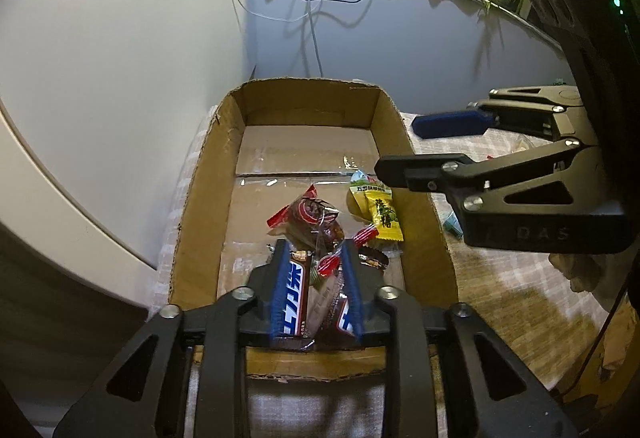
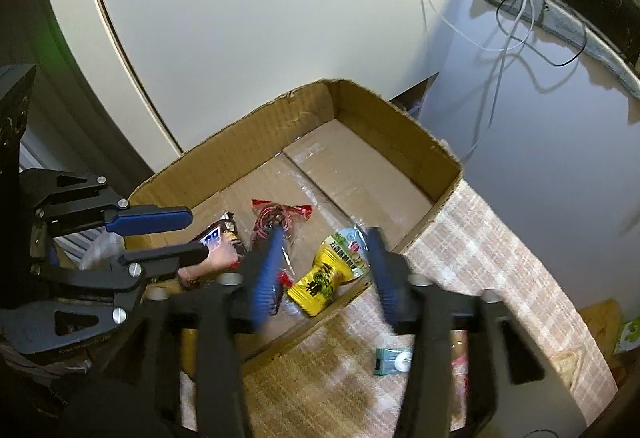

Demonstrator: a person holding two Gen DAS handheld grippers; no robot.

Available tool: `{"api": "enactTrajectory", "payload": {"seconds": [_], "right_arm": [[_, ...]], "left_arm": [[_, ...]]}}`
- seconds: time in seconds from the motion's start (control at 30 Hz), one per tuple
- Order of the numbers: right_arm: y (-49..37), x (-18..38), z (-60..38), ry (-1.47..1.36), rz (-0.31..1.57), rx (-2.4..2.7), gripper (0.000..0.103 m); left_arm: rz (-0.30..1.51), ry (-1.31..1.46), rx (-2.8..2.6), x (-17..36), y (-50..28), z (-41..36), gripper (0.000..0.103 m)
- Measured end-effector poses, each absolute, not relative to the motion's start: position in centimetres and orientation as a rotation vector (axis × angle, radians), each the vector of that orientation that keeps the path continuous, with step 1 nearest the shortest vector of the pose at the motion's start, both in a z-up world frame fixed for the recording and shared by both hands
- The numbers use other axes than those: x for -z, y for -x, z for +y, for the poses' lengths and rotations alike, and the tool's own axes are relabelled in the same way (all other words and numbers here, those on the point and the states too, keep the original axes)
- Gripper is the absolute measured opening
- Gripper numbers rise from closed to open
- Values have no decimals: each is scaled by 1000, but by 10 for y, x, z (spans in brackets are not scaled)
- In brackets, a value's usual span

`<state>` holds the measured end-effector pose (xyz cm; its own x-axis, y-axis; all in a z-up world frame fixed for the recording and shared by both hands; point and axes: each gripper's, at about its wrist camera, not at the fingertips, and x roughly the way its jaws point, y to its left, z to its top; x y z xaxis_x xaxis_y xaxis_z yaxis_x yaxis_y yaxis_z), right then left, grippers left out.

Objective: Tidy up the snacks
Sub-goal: 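Carry pink wrapper and yellow candy over the box and open both tools, then move both open tools toward the bagged bread loaf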

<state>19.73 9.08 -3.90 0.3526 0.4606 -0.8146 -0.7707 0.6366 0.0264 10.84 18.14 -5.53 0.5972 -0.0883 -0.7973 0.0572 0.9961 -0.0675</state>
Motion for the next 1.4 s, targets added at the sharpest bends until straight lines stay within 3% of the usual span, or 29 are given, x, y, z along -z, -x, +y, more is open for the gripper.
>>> {"api": "enactTrajectory", "payload": {"seconds": [0.07,0.27,0.33,0.5,0.67,0.93,1.4], "right_arm": [[-197,37,89,387,894,-818,57],[-197,33,80,382,891,-792,60],[-197,30,75,375,884,-784,75],[-190,20,56,358,851,-770,84],[-195,17,23,282,871,-756,84],[-199,20,-48,215,887,-682,84],[-228,53,-188,84,994,-532,85]], "left_arm": [[924,30,82,55,-107,180,36],[908,26,80,50,-102,173,36],[903,23,80,47,-100,170,36],[895,7,94,44,-99,156,41],[884,-12,127,40,-100,131,46],[895,8,213,40,-109,82,65],[956,19,379,60,-142,-33,65]]}}
